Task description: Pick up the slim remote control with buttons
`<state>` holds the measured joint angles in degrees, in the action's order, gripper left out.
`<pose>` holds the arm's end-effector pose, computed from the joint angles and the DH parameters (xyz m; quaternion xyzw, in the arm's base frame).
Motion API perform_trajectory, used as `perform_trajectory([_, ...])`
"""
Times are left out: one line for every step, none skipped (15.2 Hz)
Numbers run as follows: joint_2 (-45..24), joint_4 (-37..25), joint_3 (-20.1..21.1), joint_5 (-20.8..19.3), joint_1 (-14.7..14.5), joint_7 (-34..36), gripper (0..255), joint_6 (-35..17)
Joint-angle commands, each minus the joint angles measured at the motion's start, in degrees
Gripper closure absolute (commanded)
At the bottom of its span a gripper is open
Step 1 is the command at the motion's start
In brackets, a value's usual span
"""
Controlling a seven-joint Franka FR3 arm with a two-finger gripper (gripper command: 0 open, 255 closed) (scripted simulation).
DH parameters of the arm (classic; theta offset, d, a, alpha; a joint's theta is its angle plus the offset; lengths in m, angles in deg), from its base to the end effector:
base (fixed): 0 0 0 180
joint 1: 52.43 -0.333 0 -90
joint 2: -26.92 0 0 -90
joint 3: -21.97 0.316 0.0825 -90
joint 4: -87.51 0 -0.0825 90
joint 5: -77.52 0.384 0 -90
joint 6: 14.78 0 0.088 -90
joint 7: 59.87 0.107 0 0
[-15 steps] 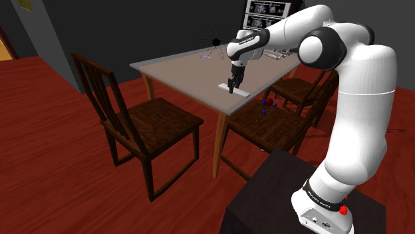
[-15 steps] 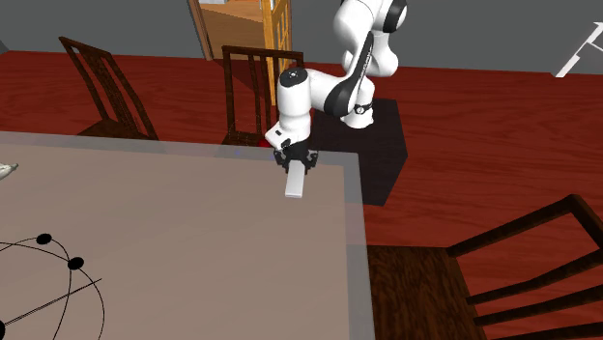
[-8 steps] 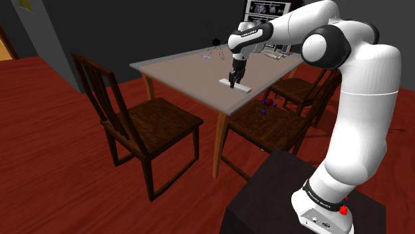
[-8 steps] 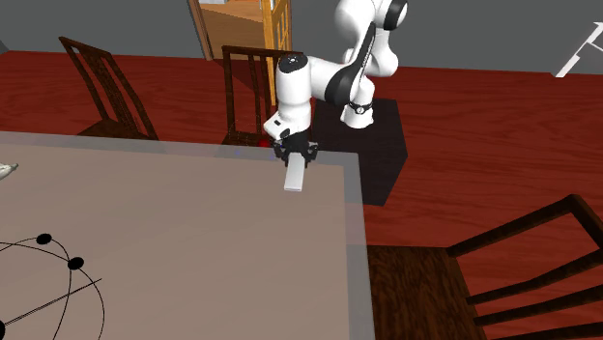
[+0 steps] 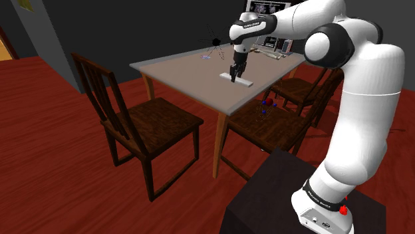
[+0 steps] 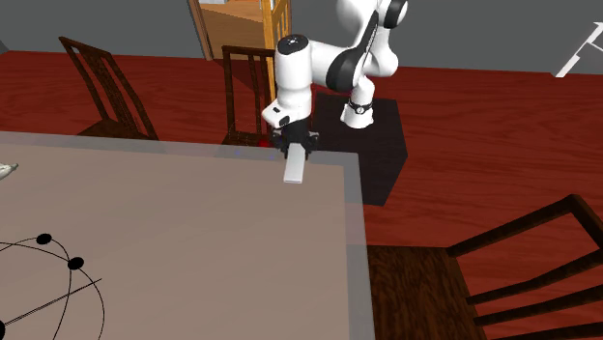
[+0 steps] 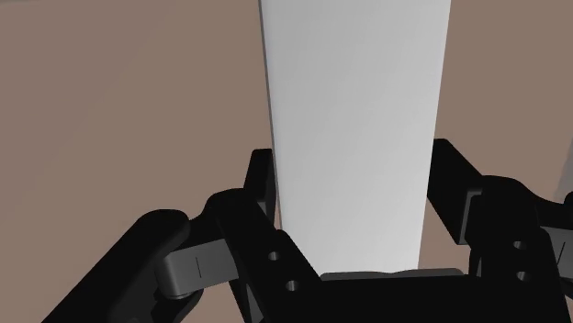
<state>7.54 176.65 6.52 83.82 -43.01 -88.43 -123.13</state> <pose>0.6101 -0.2509 0.4594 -0.9997 -0.0226 -0.0080 0.0050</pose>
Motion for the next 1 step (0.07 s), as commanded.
perform_trajectory([0.03, -0.45, -0.02, -0.02, 0.03, 0.00, 255, 0.49])
